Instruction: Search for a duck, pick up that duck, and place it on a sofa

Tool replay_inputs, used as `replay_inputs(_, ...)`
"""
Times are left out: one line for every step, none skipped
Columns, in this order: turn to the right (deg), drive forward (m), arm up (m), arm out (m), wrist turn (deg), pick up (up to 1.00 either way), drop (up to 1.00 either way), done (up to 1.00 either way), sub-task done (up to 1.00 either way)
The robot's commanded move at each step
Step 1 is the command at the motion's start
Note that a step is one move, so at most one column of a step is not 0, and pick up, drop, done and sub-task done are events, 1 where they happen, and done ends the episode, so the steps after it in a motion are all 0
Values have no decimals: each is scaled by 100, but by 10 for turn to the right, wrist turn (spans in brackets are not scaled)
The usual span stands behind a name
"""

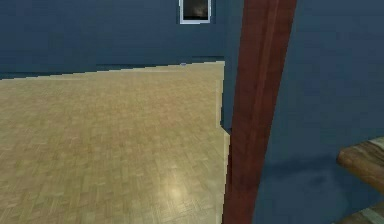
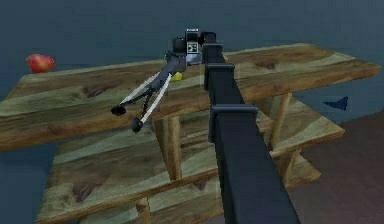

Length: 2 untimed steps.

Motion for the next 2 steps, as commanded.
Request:
replay_inputs(0,0,0,0,450,0,0,0,0)
replay_inputs(0,0,0,0,450,0,0,0,0)
